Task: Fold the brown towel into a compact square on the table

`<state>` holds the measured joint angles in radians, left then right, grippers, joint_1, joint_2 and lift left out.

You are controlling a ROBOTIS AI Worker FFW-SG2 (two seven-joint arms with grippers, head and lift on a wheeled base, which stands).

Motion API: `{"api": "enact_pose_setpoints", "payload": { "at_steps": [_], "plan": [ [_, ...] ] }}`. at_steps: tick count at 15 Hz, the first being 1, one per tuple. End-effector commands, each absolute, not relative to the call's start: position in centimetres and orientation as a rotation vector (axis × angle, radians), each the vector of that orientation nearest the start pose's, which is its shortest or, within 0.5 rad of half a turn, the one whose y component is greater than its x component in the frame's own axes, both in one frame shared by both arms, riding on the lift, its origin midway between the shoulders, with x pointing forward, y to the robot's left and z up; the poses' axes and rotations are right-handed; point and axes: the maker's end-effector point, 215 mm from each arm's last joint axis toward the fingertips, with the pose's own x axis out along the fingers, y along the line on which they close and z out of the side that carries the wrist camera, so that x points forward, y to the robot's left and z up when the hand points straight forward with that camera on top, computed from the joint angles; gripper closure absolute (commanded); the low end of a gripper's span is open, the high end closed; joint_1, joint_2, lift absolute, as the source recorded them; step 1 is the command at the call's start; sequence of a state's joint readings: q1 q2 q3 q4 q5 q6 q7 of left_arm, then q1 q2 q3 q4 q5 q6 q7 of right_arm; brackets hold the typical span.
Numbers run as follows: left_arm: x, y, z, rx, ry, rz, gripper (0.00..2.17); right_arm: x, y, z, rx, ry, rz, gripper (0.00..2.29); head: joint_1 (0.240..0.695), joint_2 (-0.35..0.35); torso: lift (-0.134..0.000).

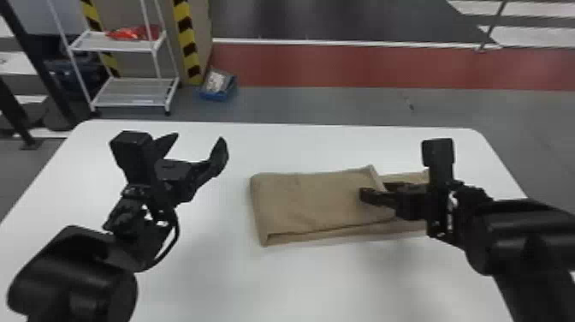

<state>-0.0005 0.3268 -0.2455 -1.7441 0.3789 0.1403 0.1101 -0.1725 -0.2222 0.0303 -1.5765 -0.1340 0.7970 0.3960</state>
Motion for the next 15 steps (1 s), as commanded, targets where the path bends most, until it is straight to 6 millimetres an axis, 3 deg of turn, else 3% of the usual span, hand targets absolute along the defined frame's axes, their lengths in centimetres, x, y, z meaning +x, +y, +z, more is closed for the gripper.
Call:
{"api": "enact_pose_setpoints", "payload": {
  "at_steps": [1,9,15],
  "plan": [
    [58.2,18.9,-32.1,-0.055,0.065,-0.184,0.08,57.9,-22.3,-45.4,0.026,0.632,0.366,0.44,0.695,-0.032,-0.124],
    [58.2,18.9,-32.3,-0.059,0.072,-0.185,0.08,58.3,-23.1,-44.0,0.027,0.558,0.347,0.44,0.695,-0.038,-0.124],
    [58.1,18.8,-32.4,-0.059,0.074,-0.188,0.08,58.8,-23.9,-44.6,0.004,0.579,0.323,0.44,0.695,-0.043,-0.124]
  ]
}}
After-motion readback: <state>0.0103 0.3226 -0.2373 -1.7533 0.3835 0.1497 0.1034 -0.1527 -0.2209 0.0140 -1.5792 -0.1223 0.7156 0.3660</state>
